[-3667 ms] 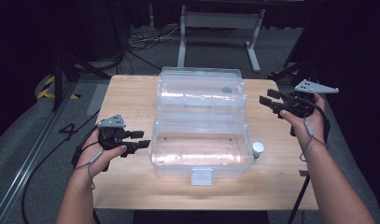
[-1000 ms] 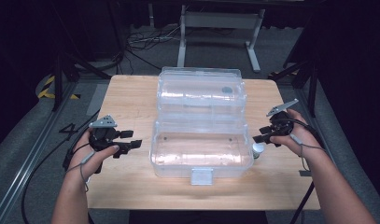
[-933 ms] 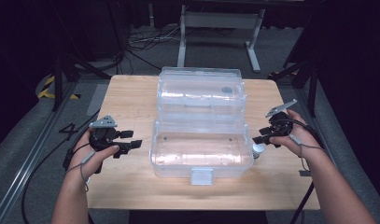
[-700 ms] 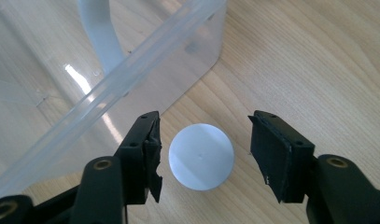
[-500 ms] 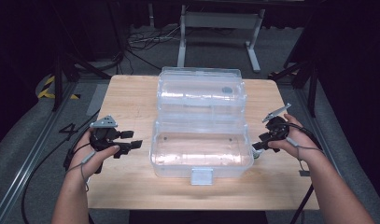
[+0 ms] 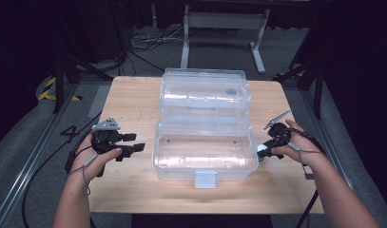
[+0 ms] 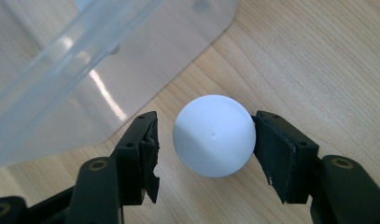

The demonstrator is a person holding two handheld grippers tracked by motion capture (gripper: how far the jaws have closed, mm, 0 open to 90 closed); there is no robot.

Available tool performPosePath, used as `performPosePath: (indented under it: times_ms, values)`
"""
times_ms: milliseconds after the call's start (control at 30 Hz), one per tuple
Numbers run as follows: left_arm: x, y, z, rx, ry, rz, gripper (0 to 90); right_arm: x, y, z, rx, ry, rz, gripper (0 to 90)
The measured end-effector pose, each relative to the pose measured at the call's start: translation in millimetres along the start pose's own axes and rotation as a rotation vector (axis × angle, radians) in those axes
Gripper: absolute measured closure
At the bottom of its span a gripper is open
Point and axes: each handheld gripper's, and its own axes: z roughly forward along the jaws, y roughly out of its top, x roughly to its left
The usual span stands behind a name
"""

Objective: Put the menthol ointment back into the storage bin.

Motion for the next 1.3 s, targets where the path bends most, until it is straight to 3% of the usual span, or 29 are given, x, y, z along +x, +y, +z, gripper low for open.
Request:
performPosePath:
  times_ms: [133,400,667,1033,1300]
  values:
    - [0.3,-0.1,0.4,0.001,0.0,0.003,41.1,0.9,1.4,5.2,0.025,-0.013,-0.008,40.7]
    - [0.5,-0.4,0.4,0.0,-0.003,0.0,41.2,0.1,2.6,7.0,0.049,-0.023,-0.017,49.5]
    - [0.8,-0.6,0.5,0.001,-0.001,-0.004,41.1,0.0,3.2,4.9,0.055,-0.024,-0.012,50.1]
    - [1.5,-1.0,0.1,0.0,-0.001,-0.004,41.2,2.3,11.0,-14.5,0.064,-0.028,-0.059,50.2]
    - [2.4,-1.3,-0.2,0.0,-0.002,-0.006,41.2,-0.2,12.5,-30.9,0.056,-0.034,-0.067,50.3]
